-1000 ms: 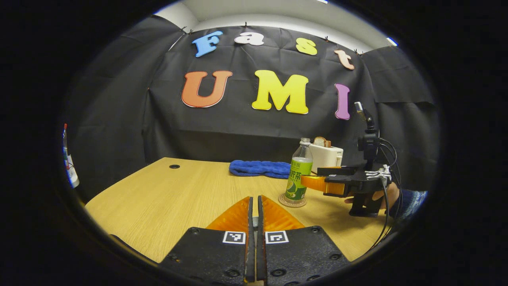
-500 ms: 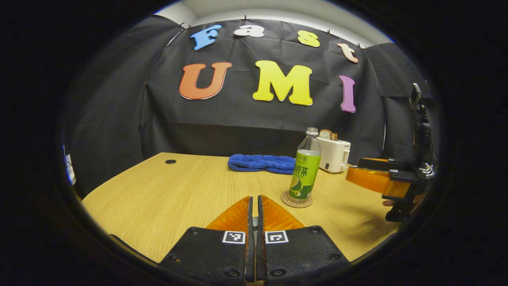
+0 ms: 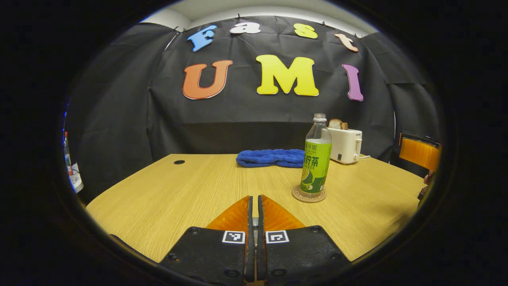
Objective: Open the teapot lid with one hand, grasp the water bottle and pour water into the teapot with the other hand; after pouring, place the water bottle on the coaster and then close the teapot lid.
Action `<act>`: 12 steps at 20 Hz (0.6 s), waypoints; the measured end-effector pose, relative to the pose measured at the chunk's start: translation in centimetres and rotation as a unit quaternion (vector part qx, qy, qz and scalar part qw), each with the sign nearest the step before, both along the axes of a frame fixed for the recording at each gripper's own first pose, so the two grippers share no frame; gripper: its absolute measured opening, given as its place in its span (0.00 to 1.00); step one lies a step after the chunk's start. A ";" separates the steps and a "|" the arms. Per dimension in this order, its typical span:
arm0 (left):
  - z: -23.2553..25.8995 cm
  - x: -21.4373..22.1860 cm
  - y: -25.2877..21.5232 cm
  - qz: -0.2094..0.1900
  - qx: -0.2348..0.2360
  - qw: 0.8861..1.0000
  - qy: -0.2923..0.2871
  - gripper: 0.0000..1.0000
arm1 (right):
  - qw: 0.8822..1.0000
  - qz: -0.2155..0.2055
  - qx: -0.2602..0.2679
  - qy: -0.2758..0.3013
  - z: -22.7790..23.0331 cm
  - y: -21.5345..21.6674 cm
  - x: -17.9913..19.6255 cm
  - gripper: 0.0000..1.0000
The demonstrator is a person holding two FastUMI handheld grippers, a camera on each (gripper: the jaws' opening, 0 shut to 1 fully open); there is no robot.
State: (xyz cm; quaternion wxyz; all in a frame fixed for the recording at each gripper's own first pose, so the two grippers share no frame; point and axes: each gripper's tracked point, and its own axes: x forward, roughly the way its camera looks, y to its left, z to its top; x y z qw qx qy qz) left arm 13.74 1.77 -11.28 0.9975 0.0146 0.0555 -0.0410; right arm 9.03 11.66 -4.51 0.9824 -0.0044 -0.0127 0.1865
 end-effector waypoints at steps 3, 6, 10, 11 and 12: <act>-0.1 0.4 0.3 0.013 0.000 1.000 -0.001 0.06 | 1.000 -0.007 0.006 -0.006 0.2 -1.1 -1.6 0.96; -0.7 1.0 0.3 0.028 0.012 1.000 0.005 0.06 | 1.000 -0.018 0.010 -0.022 0.8 -2.5 -3.4 0.95; -0.9 1.1 0.1 0.035 0.017 0.999 0.007 0.07 | 0.999 -0.032 0.014 -0.036 1.3 -4.3 -5.2 0.96; -1.3 1.0 0.1 0.036 0.015 0.999 0.017 0.10 | 0.999 -0.035 0.016 -0.035 1.3 -4.6 -5.5 0.97; -1.1 0.8 0.0 0.039 0.015 0.999 0.016 0.13 | 0.999 -0.036 0.019 -0.035 1.3 -4.9 -5.8 0.97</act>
